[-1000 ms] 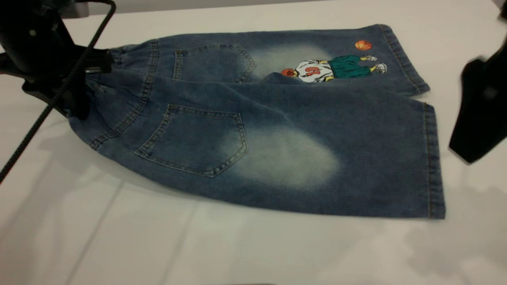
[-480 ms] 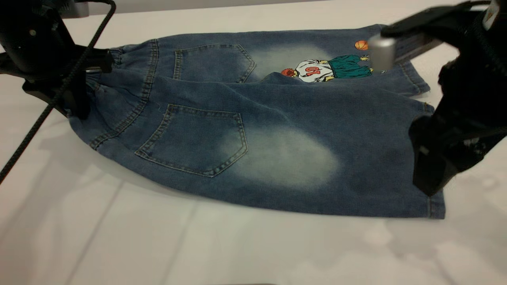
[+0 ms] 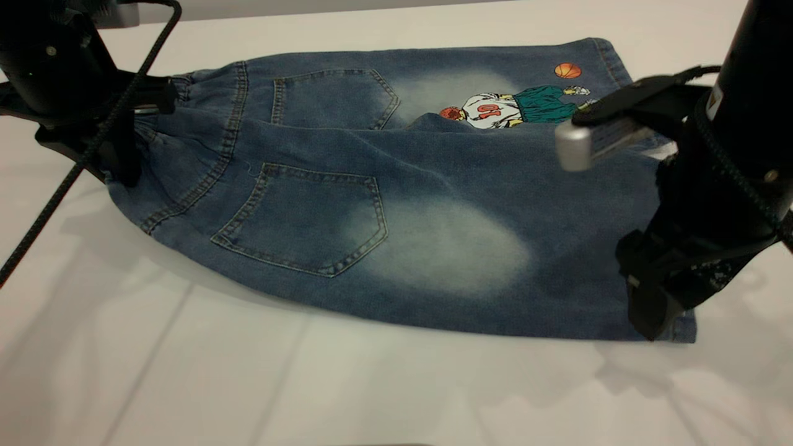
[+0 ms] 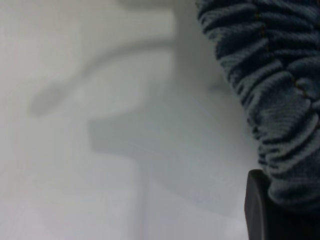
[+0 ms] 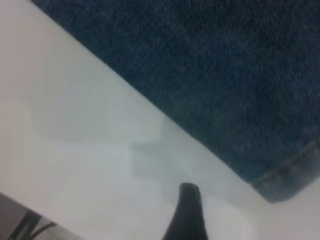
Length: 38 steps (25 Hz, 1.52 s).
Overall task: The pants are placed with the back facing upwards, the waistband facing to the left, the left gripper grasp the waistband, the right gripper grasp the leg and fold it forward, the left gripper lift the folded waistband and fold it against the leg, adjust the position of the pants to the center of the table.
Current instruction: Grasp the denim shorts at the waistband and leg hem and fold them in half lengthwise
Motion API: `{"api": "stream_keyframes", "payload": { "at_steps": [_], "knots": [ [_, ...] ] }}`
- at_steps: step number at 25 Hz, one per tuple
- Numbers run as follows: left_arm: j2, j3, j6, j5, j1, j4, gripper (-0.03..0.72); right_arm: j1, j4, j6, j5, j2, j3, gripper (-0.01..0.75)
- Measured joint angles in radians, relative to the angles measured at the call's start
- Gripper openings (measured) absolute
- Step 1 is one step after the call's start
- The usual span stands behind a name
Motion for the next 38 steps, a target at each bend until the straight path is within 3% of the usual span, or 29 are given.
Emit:
{"api": "stream_keyframes", "payload": {
  "at_steps": [11, 19, 23, 27, 29, 38],
  "knots": [
    [0.000, 0.000, 0.000, 0.000, 0.000, 0.000, 0.085, 0.000, -0.001, 0.000, -0.070, 0.091, -0.002, 0.527],
    [0.000, 0.000, 0.000, 0.000, 0.000, -0.003, 0.085, 0.000, -0.009, 0.000, -0.095, 0.118, -0.009, 0.444],
    [0.000, 0.000, 0.000, 0.000, 0.000, -0.003, 0.085, -0.001, -0.017, 0.004, -0.098, 0.120, -0.010, 0.342],
    [0.000, 0.000, 0.000, 0.000, 0.000, -0.003, 0.085, -0.001, -0.017, 0.004, -0.106, 0.123, -0.010, 0.115],
    [0.000, 0.000, 0.000, 0.000, 0.000, -0.005, 0.085, -0.001, -0.015, 0.004, -0.107, 0.123, -0.011, 0.050],
    [0.000, -0.037, -0.001, 0.033, 0.000, -0.045, 0.084, -0.001, -0.006, 0.004, -0.053, 0.029, -0.031, 0.029]
  ]
}}
